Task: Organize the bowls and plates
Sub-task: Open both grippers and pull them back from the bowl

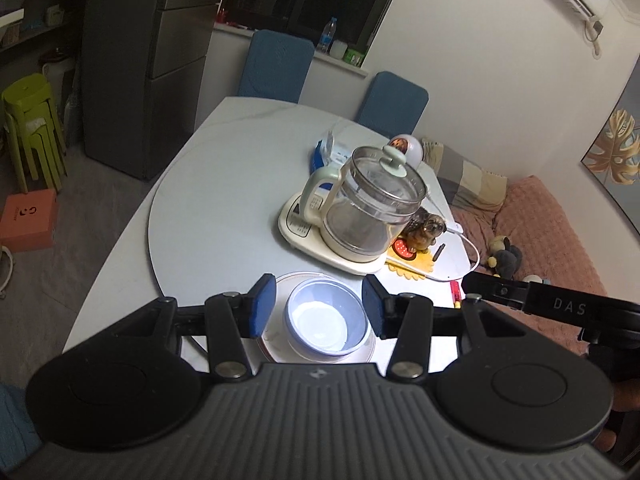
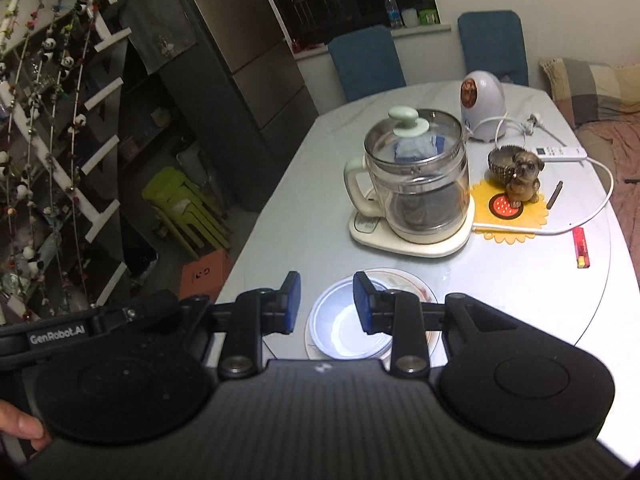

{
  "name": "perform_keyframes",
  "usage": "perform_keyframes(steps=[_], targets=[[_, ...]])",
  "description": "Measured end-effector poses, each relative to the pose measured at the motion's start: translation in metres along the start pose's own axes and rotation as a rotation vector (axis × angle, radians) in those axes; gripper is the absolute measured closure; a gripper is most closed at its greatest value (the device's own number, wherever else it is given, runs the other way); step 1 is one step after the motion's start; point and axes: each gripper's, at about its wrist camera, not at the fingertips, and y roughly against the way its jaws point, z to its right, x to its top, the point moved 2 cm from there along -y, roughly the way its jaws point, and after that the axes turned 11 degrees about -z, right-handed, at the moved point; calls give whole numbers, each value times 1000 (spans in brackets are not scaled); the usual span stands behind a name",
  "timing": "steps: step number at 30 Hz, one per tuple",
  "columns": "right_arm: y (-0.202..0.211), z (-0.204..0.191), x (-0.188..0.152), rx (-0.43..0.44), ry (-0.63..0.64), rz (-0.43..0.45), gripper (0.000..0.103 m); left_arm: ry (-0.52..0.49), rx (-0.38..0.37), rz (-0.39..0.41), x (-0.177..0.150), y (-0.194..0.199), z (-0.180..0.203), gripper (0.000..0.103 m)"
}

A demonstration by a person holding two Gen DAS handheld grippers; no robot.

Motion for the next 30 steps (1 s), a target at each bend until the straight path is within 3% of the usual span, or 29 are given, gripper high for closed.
perform_keyframes(steps=[5,7,9,11,14,20,30], targets=[[23,-11,-14,-26,3,49,67,-19,-4,34,-12,33,-3,36],[29,-13,-19,-36,4,68,51,-36,12,47,-18,43,-4,26],[36,-16,-26,-55,9,89,26,-48,31,60,-23,52,-7,17],[42,-19,-32,-84,22,114,18,-55,48,72,-29,62,-11,12],[49,-23,-43,-125,47,139,18,-75,60,78,-38,73,-15,10],[52,-29,-66,-127,49,129,18,-114,94,93,-60,92,-15,6],[52,-36,-105,-152,47,124,18,-147,122,104,-94,94,-19,5]])
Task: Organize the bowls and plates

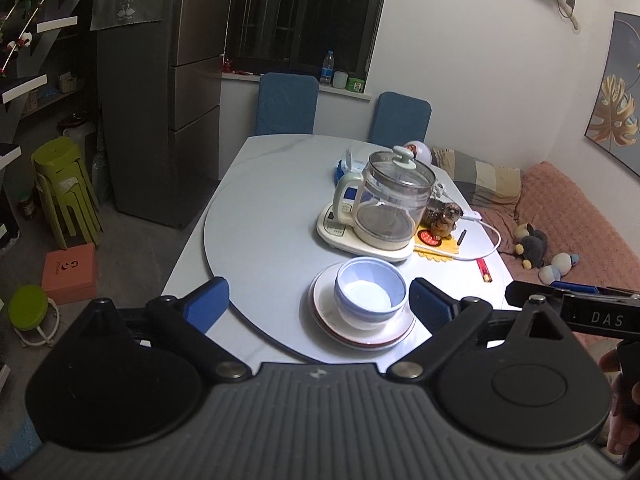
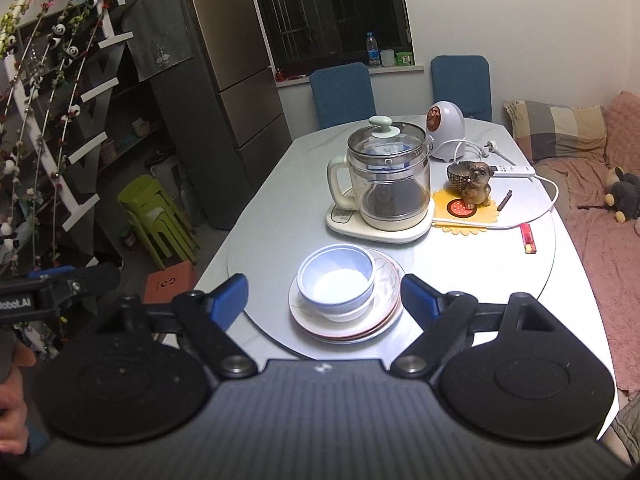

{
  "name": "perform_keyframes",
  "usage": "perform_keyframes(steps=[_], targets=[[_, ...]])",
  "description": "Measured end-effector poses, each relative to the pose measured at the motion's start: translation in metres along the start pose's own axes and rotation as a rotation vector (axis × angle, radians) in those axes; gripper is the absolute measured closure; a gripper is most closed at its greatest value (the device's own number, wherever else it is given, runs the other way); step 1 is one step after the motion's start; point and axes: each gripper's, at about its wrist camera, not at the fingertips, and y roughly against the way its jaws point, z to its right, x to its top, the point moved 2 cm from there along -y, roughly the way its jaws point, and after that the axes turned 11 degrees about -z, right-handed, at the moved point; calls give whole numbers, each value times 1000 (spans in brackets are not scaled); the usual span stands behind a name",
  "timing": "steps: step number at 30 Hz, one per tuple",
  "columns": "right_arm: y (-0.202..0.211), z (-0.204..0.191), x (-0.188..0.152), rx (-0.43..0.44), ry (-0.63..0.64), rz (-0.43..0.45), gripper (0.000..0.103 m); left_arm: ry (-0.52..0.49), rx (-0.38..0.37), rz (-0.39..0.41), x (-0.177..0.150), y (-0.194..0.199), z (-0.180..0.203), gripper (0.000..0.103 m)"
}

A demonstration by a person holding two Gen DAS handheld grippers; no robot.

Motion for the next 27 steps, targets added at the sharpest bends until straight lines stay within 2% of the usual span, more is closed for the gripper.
perform_keyframes(steps=[18,27], targets=[[9,-10,-51,-27,-18,-45,18,-1,-11,-49,-48,1,2,5],[9,-13,-58,-40,-39,-43,18,17,33,-60,-62,3,-6,5]])
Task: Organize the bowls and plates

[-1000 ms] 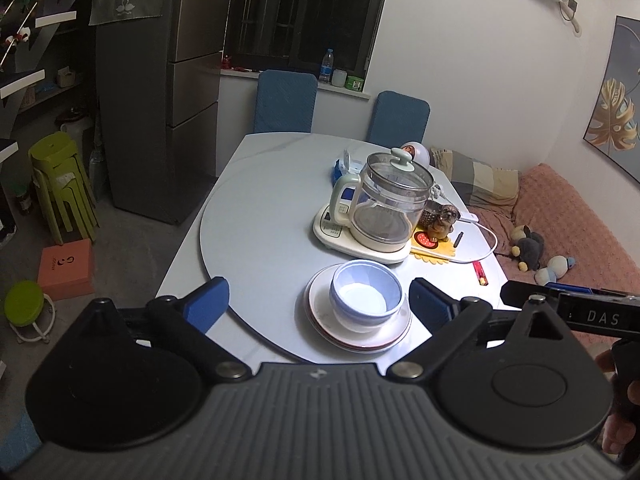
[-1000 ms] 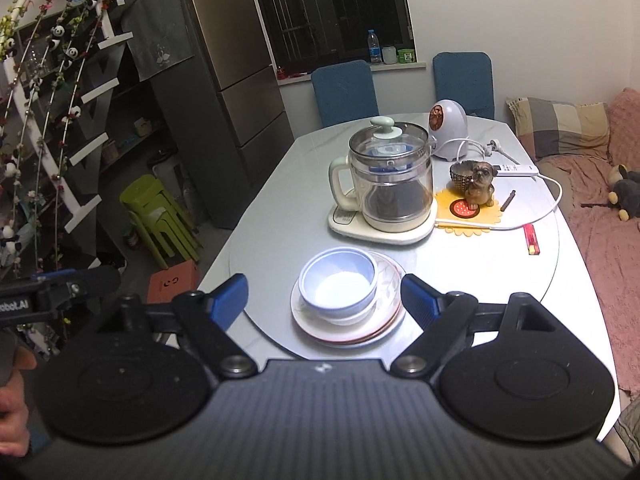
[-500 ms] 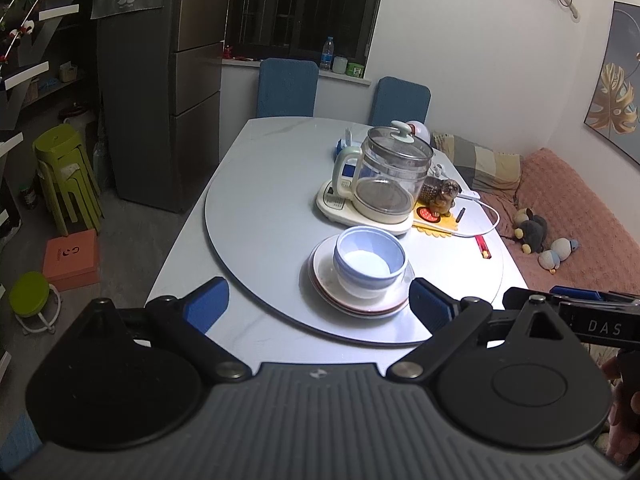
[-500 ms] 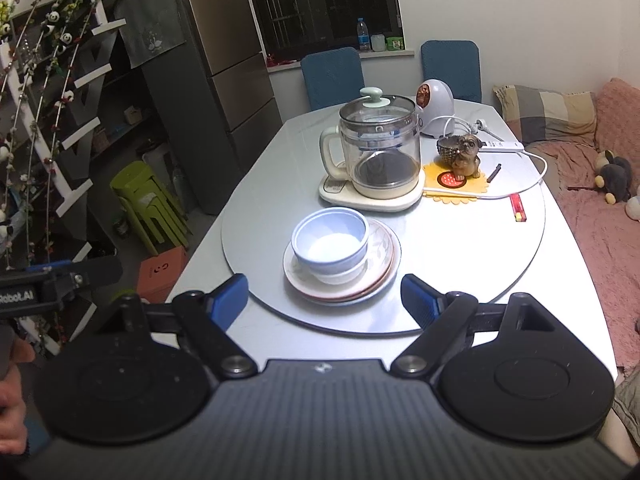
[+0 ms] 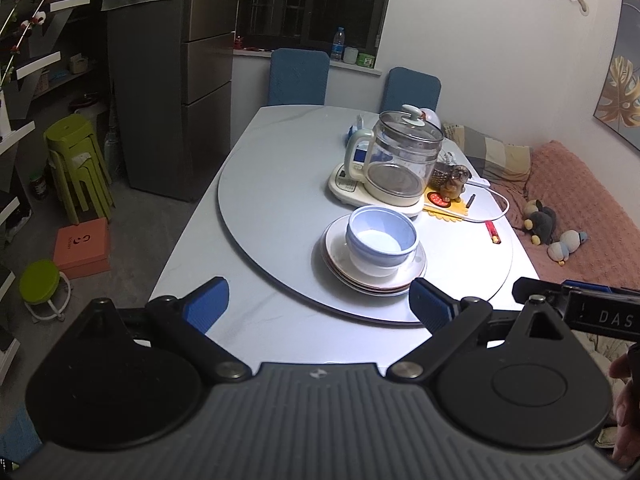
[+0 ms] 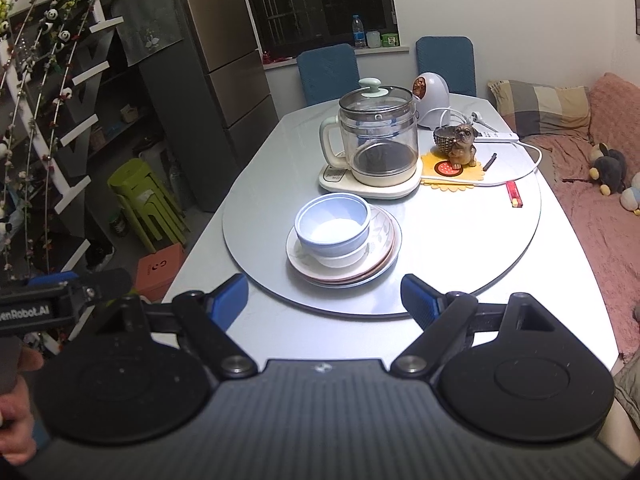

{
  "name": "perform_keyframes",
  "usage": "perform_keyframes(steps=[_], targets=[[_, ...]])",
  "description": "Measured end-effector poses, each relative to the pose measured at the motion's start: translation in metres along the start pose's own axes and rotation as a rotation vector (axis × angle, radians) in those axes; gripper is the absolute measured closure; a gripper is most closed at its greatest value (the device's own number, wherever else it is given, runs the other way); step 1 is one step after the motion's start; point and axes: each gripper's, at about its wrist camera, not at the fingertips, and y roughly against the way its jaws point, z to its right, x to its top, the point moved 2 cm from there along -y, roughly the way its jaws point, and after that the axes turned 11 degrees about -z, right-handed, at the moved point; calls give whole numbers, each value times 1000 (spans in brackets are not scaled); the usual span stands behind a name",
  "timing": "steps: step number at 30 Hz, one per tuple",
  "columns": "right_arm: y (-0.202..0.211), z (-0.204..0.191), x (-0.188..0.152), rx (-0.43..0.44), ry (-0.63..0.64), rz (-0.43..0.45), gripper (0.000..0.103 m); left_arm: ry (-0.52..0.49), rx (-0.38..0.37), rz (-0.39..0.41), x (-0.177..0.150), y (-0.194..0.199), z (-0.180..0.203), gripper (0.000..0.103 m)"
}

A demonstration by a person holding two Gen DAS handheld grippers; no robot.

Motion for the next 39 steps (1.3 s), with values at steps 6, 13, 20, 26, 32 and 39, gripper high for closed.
perform_keyframes(steps=[6,13,20,26,32,39], targets=[[-1,1,-5,-10,-8,-9,18,22,17,1,-1,1,-4,5],[1,-4,-9,-8,15,-9,18,16,20,5,-3,3,-4,5],[0,-5,-13,-3,22,-19,18,6,14,9,-9,7,-5,5],[1,-7,-14,-1,26,-16,18,15,12,5,-13,9,-8,5],[1,-8,-15,0,28,-16,18,17,8,-2,-12,9,-11,5],[0,-9,-15,1,33,-16,18,11,2,-2,-12,9,-11,5]])
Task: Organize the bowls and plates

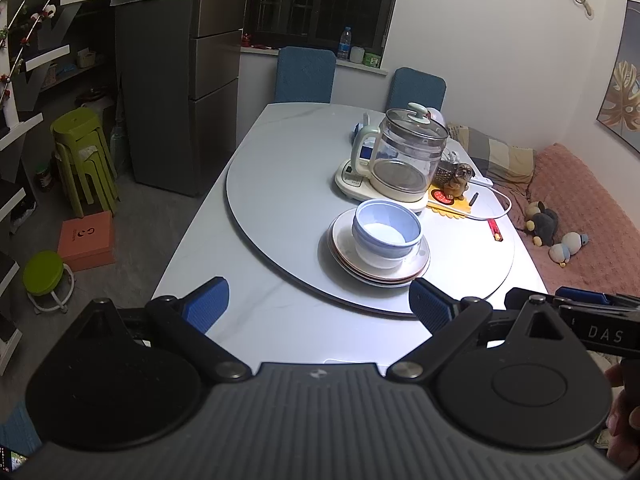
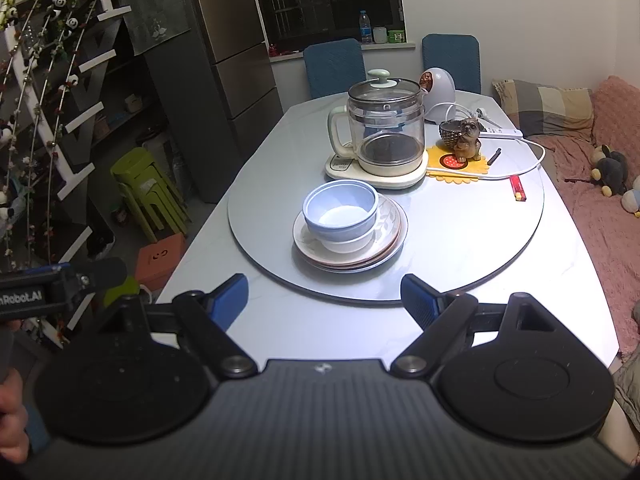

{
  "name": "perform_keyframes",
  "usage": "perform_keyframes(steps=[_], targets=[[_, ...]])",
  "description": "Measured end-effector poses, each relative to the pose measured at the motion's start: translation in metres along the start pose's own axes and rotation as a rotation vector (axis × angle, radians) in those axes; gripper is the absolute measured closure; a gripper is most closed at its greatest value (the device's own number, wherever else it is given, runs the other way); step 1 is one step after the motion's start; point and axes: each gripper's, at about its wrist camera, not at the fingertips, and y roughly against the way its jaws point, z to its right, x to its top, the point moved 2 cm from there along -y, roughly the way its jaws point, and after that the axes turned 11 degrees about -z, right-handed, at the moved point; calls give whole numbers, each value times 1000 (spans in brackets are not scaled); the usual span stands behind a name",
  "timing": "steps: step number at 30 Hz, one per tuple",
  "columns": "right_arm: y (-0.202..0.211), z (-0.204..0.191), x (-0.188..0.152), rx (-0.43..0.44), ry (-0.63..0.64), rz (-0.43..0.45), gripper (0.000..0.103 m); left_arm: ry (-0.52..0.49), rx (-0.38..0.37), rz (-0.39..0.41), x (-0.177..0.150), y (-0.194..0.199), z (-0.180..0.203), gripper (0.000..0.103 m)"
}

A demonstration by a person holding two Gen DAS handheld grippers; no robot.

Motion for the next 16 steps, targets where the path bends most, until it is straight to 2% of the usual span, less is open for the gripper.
perform_keyframes(steps=[16], targets=[[-2,-5,-2,2,-4,-3,18,-16,-5,-17,-1,-3,1,5]])
